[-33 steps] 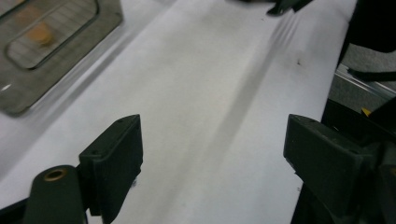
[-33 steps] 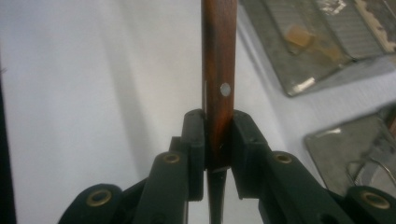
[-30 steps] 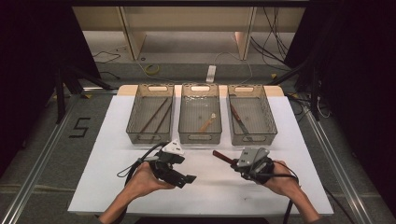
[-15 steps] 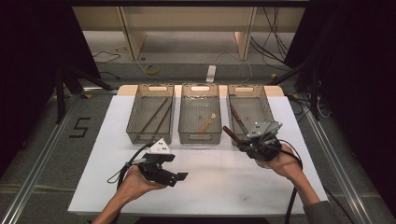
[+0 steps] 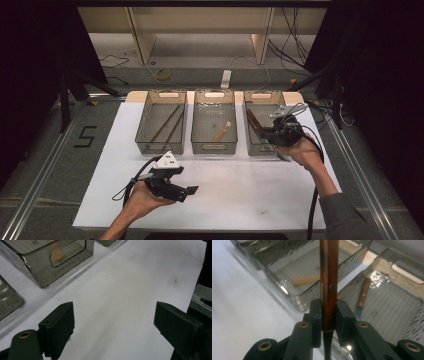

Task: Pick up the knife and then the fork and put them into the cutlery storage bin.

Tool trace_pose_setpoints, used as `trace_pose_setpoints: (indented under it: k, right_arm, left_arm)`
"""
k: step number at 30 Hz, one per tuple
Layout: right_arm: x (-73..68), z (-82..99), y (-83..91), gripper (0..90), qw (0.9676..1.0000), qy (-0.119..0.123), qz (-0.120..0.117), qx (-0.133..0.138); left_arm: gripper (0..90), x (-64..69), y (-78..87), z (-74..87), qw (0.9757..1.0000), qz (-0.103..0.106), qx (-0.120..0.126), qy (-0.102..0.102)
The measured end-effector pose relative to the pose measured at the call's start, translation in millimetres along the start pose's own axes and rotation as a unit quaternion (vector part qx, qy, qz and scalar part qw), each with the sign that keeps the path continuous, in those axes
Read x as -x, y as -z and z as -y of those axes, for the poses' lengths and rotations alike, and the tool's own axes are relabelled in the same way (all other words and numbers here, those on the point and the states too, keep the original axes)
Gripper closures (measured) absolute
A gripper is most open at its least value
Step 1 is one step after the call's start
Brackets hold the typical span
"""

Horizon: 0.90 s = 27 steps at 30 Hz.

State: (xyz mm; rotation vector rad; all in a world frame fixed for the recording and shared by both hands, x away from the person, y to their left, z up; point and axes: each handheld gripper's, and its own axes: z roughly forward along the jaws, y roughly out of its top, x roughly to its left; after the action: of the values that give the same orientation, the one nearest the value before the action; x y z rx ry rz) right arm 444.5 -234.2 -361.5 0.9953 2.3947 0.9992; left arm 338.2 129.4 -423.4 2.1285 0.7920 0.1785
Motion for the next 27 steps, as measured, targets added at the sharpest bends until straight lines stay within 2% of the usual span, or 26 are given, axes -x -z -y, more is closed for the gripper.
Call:
trace_pose_setpoints:
  k: [8, 16, 19, 25, 27]
  right_arm:
    - [19.9, -18.4, -11.1, 77.5, 0.9994, -0.026, 0.025, 0.000]
    - [37.8, -34.9, -23.4, 77.4, 0.9977, -0.053, 0.043, -0.002]
    - [43.4, -38.6, -27.4, 77.5, 0.9969, -0.062, 0.048, -0.002]
    - [53.0, -40.4, -37.2, 77.4, 0.9952, -0.079, 0.058, -0.008]
    - [55.3, -40.0, -40.9, 77.4, 0.9947, -0.078, 0.065, -0.011]
  left_arm:
    - [16.0, -2.5, 5.6, 3.3, 0.9997, -0.001, 0.020, 0.014]
    - [15.9, -3.5, 10.4, 5.2, 0.9990, -0.009, 0.041, 0.014]
    - [15.9, -4.7, 13.3, 5.8, 0.9984, -0.010, 0.054, 0.014]
    - [15.9, -6.5, 15.9, 6.7, 0.9975, -0.020, 0.065, 0.017]
    - [15.6, -7.3, 17.1, 6.5, 0.9972, -0.024, 0.068, 0.019]
